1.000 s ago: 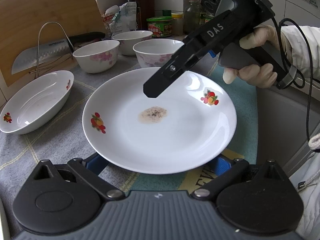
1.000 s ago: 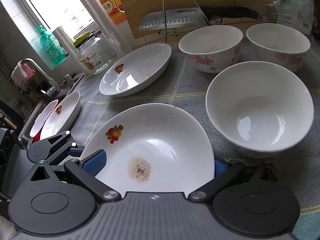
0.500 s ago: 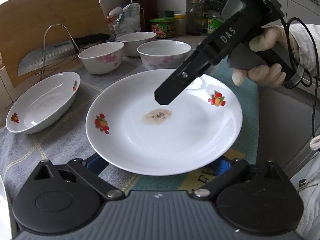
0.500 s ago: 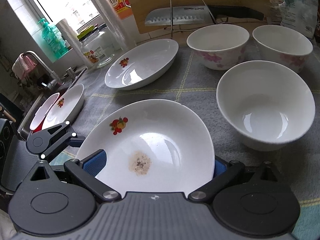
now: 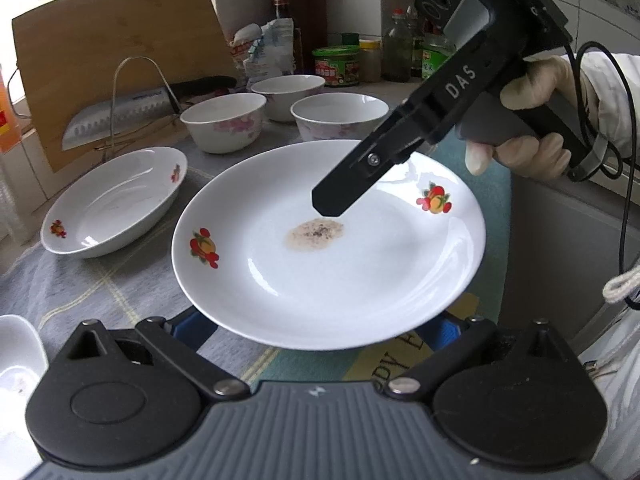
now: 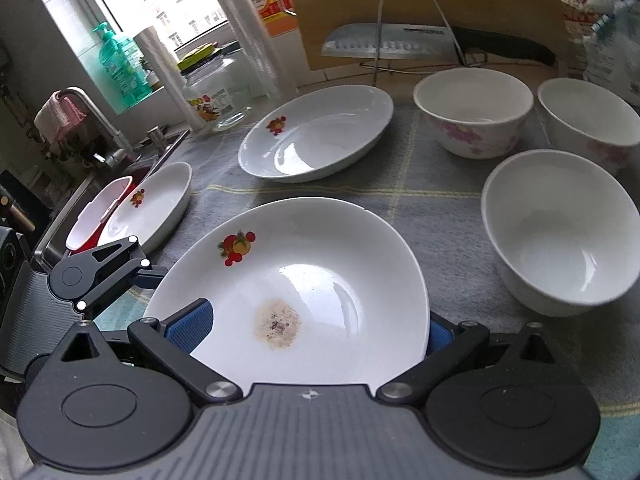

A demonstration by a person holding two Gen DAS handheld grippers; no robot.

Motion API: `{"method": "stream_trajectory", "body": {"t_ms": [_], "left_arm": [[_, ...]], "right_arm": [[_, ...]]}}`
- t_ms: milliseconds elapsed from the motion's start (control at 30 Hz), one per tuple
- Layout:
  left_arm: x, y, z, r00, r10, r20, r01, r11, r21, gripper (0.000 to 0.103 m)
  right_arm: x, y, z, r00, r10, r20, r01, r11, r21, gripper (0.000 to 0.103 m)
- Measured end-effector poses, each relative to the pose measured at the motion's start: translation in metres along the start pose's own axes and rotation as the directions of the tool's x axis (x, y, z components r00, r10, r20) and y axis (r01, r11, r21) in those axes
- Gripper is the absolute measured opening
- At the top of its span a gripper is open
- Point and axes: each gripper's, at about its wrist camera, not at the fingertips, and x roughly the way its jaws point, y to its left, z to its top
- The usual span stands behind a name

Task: Organize plates and bowls
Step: 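Lift the stained plate with the right tool toward the stacked plates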

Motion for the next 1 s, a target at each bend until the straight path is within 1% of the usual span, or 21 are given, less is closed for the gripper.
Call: {"method": "stream_trajectory", "body": {"t_ms": [200, 500, 733, 1000], "left_arm": [[-0.020, 0.007, -0.008, 1.000, 0.026, 0.010, -0.026, 0.999, -0.028, 0.102], [-0.054, 0.022, -0.024, 0.996, 0.092, 0.019, -0.091, 0.994, -0.068, 0.102], [-0.081, 0.040, -0.042, 0.987, 0.163, 0.006, -0.162, 0.982, -0.101, 0.102], [-0.098, 0.063, -0.062, 0.974, 0.227, -0.009, -0.226, 0.964, -0.142, 0.102]], "right_arm": [[0.006, 0.022, 0.008, 1.000, 0.013, -0.002, -0.013, 0.999, -0.041, 0.103], [0.026, 0.064, 0.026, 0.999, 0.052, -0.009, -0.053, 0.992, -0.117, 0.103], [0.051, 0.097, 0.042, 0.995, 0.097, -0.032, -0.101, 0.979, -0.179, 0.103], [0.082, 0.129, 0.063, 0.988, 0.141, -0.058, -0.151, 0.960, -0.235, 0.103]]}}
